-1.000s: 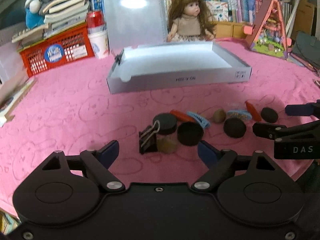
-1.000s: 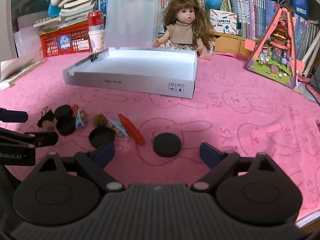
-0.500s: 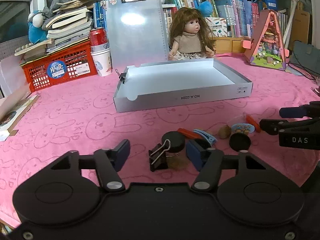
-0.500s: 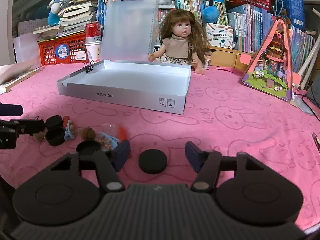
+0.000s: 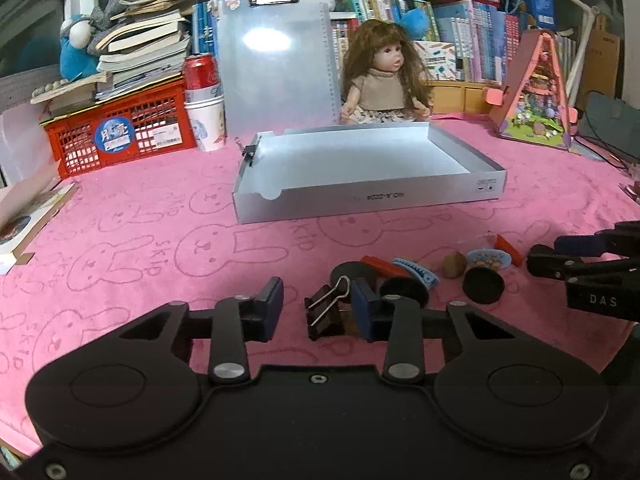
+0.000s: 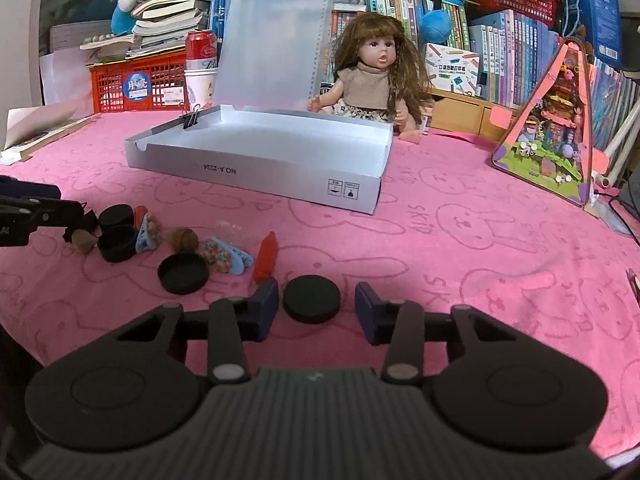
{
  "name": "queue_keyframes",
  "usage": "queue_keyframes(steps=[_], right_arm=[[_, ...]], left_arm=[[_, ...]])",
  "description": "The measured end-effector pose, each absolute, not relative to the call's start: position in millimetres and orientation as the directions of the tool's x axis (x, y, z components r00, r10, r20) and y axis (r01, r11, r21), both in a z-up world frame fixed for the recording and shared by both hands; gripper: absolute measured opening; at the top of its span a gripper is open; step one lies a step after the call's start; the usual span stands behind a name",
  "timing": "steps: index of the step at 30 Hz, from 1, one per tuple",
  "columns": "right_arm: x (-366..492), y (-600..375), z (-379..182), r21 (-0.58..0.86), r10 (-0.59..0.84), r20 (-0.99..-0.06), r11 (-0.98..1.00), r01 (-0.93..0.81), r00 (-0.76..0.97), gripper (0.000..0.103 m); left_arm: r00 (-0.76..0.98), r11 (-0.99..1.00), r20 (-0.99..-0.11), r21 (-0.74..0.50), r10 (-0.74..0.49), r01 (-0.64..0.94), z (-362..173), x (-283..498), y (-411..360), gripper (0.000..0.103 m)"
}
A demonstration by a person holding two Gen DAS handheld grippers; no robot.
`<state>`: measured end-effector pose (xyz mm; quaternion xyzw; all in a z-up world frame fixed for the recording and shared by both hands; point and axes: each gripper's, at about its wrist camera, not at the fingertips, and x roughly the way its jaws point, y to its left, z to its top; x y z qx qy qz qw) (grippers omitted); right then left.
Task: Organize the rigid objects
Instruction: 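Close the left tool on the black binder clip while the right tool grasps a black disc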
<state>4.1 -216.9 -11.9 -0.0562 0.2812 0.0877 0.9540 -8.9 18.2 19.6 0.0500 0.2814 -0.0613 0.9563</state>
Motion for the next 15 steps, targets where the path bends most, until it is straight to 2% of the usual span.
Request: queue_keyframes(steps=[7, 15], right_arm=[[5, -212, -13, -0.079, 0.135, -0.539, 0.975, -0.209, 0.831, 0.041], [4, -211, -13, -0.080, 0.134, -0.533, 0.975, -0.207, 0.835, 0.037]], left_arm=[[0.827, 0.987, -0.554, 0.063, -0.090, 0.150, 11, -3, 14, 0.034], [0.830, 0.991, -0.558, 0.117, 0.010, 0.067, 4, 4, 24, 0.031]])
